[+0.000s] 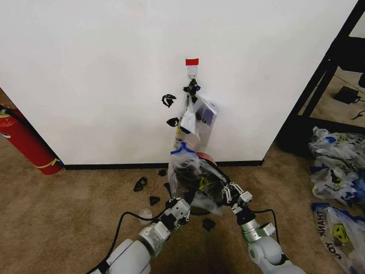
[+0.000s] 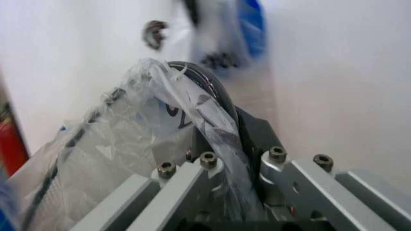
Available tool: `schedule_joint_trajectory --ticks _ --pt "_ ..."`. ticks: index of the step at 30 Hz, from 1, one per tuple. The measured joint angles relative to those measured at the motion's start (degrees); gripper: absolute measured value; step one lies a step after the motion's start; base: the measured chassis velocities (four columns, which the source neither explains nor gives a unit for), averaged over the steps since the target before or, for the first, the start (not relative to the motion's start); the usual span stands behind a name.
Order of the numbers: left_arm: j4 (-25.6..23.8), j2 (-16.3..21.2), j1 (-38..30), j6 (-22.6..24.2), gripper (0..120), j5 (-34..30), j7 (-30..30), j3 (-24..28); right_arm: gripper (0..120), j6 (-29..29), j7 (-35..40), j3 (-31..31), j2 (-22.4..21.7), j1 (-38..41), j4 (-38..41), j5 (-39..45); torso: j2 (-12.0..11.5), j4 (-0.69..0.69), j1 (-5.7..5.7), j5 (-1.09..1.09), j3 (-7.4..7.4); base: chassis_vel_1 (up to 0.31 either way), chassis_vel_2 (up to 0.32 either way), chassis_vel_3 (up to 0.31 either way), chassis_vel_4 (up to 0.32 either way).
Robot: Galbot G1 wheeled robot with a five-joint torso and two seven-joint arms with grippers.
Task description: Pick up the garbage bag from the wall and place it over the trash bin.
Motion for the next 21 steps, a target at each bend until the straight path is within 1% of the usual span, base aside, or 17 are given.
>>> schedule_joint_trajectory --ticks 5,6,8,13,15,19,20,21 --pt "-0.1 1.6 1.6 -2.4 0 1.0 0.2 -1.0 1 -3.5 3.5 -0.9 -0.3 -0.5 2.9 8.0 0.0 0.00 0.00 0.00 0.00 0.000 0.000 0.000 0.000" --pt "-0.1 1.6 1.6 -2.4 0 1.0 0.2 -1.0 1 -3.5 3.5 -0.9 -0.3 -0.5 2.9 8.0 0.0 0.00 0.00 0.00 0.00 0.000 0.000 0.000 0.000" --pt "1.4 2.2 2.1 -4.5 0 2.6 0.9 -1.2 1 -5.8 6.1 -1.2 -0.6 -1.1 5.7 12.5 0.0 0.01 0.00 0.00 0.00 0.000 0.000 0.000 0.000" --pt "3.4 2.7 2.5 -7.9 0 6.7 2.7 -1.6 1 -8.4 9.4 -1.1 -1.3 -2.5 10.0 16.0 0.0 0.00 0.00 0.00 0.00 0.000 0.000 0.000 0.000" --pt "3.6 2.8 2.5 -8.3 0 7.3 3.1 -1.7 1 -8.8 10.2 -1.1 -1.5 -2.7 10.8 16.5 0.0 0.00 0.00 0.00 0.00 0.000 0.000 0.000 0.000" --pt "5.5 2.8 2.0 -10.5 0 11.0 4.9 -2.9 1 -11.3 13.7 -0.5 -2.1 -3.4 14.3 19.2 0.0 0.00 0.00 -0.01 0.00 0.000 0.000 0.000 0.000" --pt "6.9 2.6 1.6 -11.8 0 13.4 5.7 -3.6 1 -12.1 14.9 -0.4 -2.3 -3.6 15.5 19.8 0.0 0.00 0.00 -0.01 0.00 0.000 0.000 0.000 0.000" --pt "6.9 2.6 1.6 -11.8 0 13.4 5.7 -3.6 1 -12.1 14.9 -0.4 -2.3 -3.6 15.5 19.8 0.0 0.00 0.00 -0.01 0.00 0.000 0.000 0.000 0.000"
